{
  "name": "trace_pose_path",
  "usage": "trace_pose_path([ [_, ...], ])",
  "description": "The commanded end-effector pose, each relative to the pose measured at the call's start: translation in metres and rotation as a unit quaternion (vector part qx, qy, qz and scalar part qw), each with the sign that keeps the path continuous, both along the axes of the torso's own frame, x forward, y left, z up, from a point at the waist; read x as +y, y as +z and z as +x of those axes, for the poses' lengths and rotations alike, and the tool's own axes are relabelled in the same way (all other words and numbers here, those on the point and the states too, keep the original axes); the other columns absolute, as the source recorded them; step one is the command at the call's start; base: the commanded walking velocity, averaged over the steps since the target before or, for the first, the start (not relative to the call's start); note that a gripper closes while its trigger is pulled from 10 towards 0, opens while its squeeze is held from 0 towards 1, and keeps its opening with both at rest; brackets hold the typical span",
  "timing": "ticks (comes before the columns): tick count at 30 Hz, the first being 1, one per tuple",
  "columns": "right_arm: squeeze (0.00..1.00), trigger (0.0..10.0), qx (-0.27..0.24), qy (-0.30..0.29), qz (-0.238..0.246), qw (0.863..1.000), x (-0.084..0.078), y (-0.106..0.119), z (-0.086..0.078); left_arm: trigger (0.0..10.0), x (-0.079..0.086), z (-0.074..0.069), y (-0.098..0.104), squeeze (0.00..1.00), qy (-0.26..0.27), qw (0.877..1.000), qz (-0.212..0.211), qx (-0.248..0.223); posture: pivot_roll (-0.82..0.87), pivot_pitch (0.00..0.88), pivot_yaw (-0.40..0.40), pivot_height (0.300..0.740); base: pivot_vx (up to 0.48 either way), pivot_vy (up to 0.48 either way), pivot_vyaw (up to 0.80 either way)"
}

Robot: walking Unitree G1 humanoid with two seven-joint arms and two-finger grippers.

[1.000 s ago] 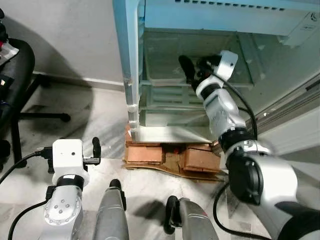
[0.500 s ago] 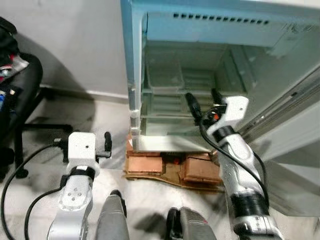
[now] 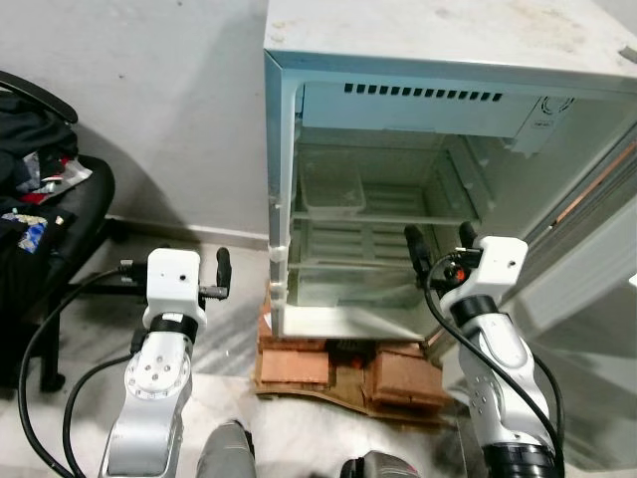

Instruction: Restocking fridge

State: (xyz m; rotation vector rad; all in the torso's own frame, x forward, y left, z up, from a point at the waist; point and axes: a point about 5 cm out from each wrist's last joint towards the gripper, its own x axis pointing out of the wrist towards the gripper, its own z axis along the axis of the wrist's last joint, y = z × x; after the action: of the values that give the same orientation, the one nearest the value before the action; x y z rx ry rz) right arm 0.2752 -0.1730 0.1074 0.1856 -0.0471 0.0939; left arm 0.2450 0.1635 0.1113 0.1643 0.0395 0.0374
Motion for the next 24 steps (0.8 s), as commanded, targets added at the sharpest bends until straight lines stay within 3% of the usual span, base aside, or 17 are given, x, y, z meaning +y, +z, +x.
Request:
trace_pose_path([
  [1,0.00,10.0,0.002,-0.023,0.002,1.000,-0.008,0.001,-0.006,10.0,0.000,-0.002,-0.005,0.00,-0.001,1.000,-0.004,0.006,0.10,0.055,-0.047,0.740,-0.277,0.000,0.00],
  [16,0.00,10.0,0.054,-0.077,-0.036,0.995,-0.010,-0.023,-0.018,10.0,-0.005,0.011,-0.010,0.00,-0.025,1.000,0.005,0.008,0.07,0.019,-0.024,0.740,-0.278,0.000,0.00],
  [24,0.00,10.0,0.065,-0.029,-0.059,0.996,-0.002,-0.026,-0.028,10.0,-0.008,0.018,-0.014,0.00,-0.044,0.999,0.019,0.013,0.08,0.000,-0.024,0.740,-0.277,0.000,0.00],
])
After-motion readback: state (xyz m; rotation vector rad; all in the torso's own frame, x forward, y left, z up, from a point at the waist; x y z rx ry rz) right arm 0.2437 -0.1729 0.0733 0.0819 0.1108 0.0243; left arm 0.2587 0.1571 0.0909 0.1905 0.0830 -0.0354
